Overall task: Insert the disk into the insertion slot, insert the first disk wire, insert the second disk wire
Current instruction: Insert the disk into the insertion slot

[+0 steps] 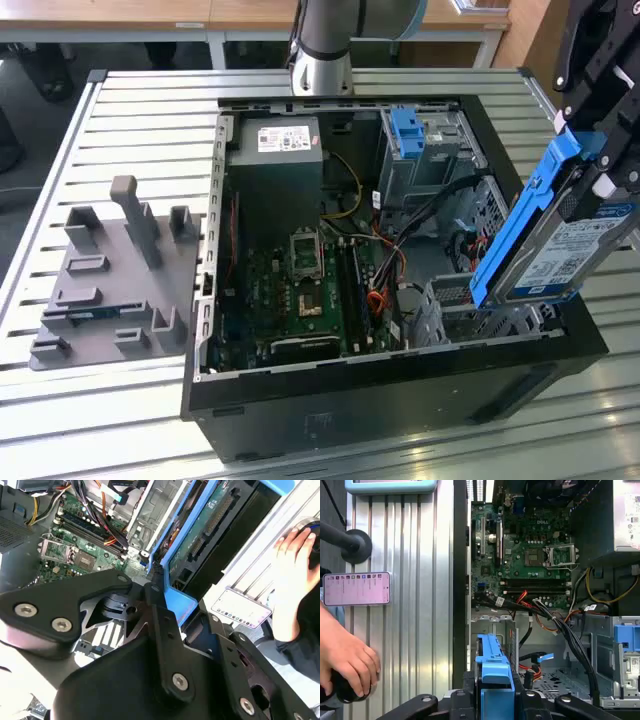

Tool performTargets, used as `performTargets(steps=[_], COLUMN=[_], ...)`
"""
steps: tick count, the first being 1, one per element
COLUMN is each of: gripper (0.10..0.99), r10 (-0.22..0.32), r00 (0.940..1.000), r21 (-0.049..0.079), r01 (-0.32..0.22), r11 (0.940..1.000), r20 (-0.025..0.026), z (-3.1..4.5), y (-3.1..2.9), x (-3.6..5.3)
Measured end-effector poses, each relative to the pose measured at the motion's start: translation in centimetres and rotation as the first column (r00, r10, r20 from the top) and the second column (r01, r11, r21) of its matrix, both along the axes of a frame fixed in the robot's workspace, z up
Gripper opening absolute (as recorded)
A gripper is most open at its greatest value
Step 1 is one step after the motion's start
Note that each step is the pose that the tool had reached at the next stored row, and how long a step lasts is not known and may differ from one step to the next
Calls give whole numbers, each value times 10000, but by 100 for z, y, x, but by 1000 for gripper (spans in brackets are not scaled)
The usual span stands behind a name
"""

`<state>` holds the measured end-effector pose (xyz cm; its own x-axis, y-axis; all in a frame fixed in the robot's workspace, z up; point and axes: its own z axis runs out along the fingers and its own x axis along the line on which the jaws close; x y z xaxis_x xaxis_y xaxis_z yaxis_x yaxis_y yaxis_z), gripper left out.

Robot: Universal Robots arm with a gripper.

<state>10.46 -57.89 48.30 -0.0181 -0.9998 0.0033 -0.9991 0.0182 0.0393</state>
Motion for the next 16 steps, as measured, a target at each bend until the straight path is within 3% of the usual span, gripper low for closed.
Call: performTargets(steps=[12, 16], gripper=[365, 365], r10=[11, 40], r00=[10000, 10000], r21=[1, 0], r01=[-11, -40], r11=[10000, 10000], r20=[9, 15], z=[-10, -30], y=[0, 31], x=[-8, -24])
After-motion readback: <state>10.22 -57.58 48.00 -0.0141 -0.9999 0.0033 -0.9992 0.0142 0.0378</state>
